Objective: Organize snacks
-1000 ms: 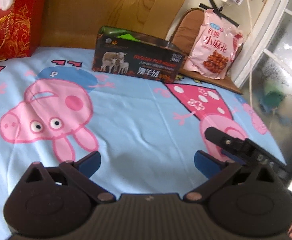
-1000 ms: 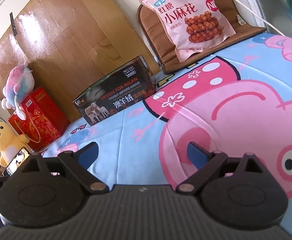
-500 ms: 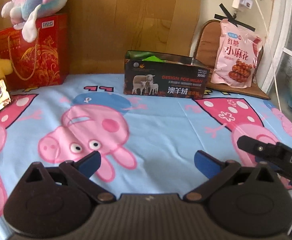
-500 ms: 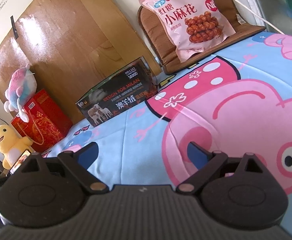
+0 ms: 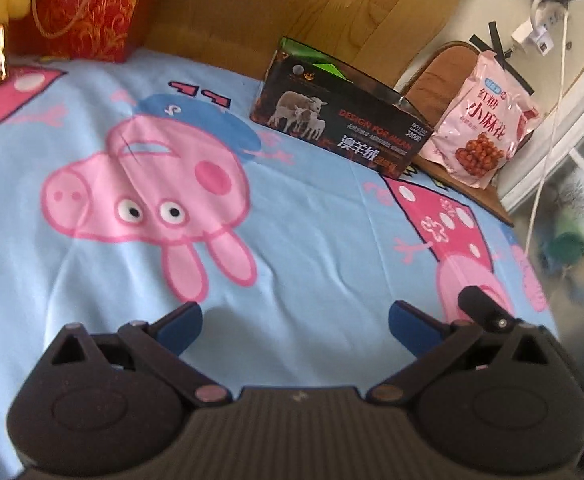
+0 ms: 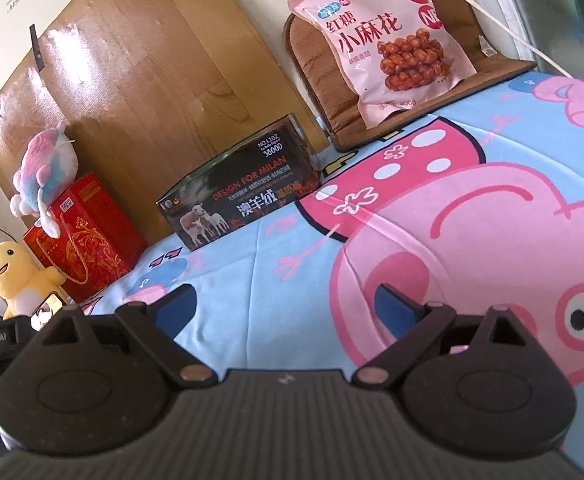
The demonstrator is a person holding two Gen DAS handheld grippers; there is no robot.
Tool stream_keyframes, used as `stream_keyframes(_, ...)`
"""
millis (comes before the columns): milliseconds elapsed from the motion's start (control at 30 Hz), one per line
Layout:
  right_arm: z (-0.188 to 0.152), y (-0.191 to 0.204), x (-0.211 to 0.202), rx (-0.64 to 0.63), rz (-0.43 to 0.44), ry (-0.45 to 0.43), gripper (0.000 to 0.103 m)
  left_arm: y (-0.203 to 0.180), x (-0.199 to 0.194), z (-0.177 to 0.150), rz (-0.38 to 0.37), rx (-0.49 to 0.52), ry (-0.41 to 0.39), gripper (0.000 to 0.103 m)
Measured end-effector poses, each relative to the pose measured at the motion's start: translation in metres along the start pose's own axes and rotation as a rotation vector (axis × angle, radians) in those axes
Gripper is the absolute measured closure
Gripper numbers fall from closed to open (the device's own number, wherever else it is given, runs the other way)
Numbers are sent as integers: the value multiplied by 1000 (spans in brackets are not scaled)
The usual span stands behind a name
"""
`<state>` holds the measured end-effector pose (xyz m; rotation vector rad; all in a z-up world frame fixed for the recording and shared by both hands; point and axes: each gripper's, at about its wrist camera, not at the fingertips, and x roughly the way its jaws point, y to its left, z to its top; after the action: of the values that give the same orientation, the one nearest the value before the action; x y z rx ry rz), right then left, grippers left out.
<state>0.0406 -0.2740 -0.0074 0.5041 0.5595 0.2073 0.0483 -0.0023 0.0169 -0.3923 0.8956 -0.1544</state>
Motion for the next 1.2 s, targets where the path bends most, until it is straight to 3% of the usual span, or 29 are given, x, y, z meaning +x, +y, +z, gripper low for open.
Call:
stream_keyframes(567,-2,2,0,3,21,26,5,-26,-6,-4,224,199,-116,0)
stream_keyframes(967,-3,7,2,-13,46,61,5,-26,2,-5,163,190,-31,0)
stream_keyframes(1200,-4,9,1,-29,57,73,5,-25,2,-4,148,178,-23,0)
